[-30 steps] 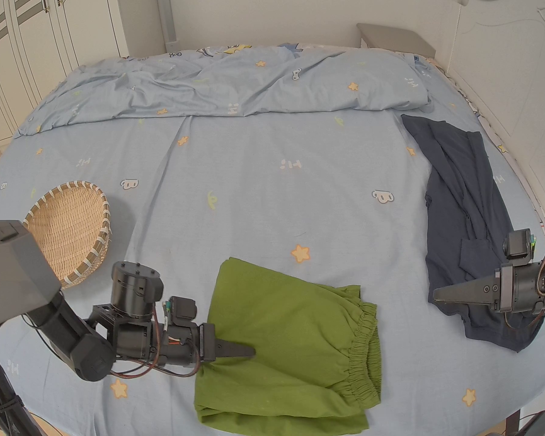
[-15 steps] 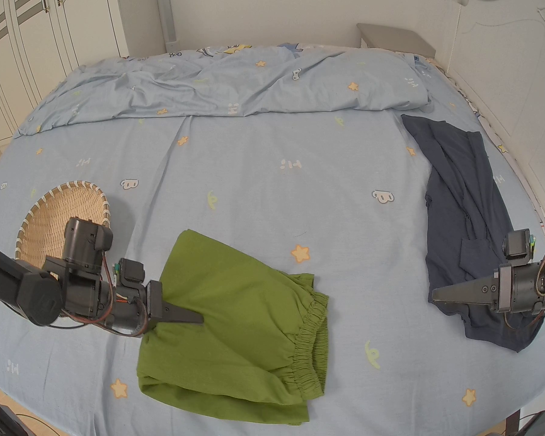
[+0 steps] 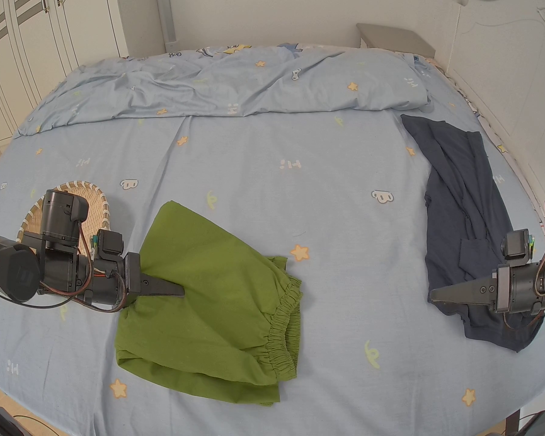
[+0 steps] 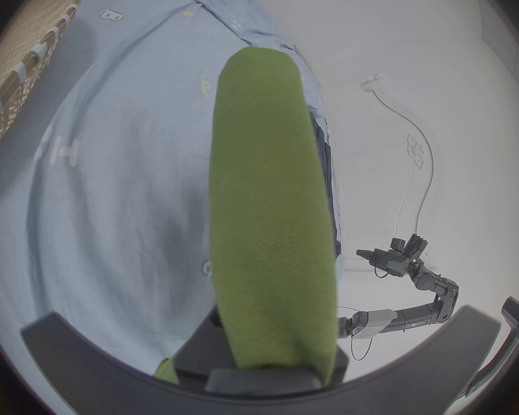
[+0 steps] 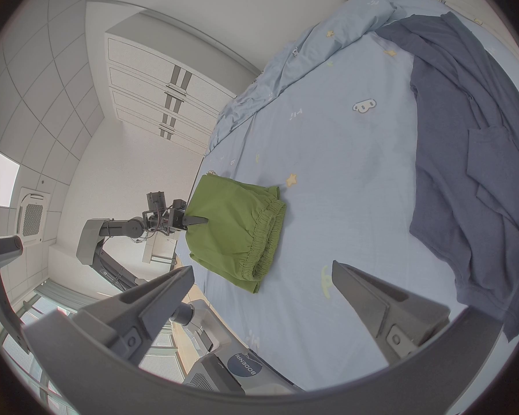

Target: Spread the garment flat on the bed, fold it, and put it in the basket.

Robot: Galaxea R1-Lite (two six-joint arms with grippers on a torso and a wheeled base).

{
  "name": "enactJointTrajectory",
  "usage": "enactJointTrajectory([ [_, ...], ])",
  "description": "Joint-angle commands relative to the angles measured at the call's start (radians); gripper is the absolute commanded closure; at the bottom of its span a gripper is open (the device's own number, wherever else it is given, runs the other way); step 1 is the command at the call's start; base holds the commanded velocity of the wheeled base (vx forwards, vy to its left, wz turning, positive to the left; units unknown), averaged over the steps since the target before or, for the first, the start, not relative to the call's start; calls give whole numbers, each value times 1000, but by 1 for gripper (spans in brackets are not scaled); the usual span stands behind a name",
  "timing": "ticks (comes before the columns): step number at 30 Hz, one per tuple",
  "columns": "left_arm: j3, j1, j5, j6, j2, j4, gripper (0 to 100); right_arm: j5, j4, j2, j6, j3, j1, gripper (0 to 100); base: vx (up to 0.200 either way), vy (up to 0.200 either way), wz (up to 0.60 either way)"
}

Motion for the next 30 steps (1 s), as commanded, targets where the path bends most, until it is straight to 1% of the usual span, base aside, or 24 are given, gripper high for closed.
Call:
enactJointTrajectory([
  [1,-60,0,0,27,-15,112,100,1,0,1,0,0,0,0,0,200,0],
  [4,-107,0,1,90,-35,235,100,1,0,1,0,0,0,0,0,200,0],
  [7,-133,-2,9,130,-40,299,100,1,0,1,0,2,0,0,0,200,0],
  [15,-123,-17,10,134,-40,307,100,1,0,1,0,2,0,0,0,200,0],
  [18,-121,-34,12,134,-38,307,100,1,0,1,0,2,0,0,0,200,0],
  [29,-118,-40,15,136,-40,305,100,1,0,1,0,2,0,0,0,200,0],
  [30,-123,-42,15,137,-41,305,100,1,0,1,0,2,2,0,0,0,0],
])
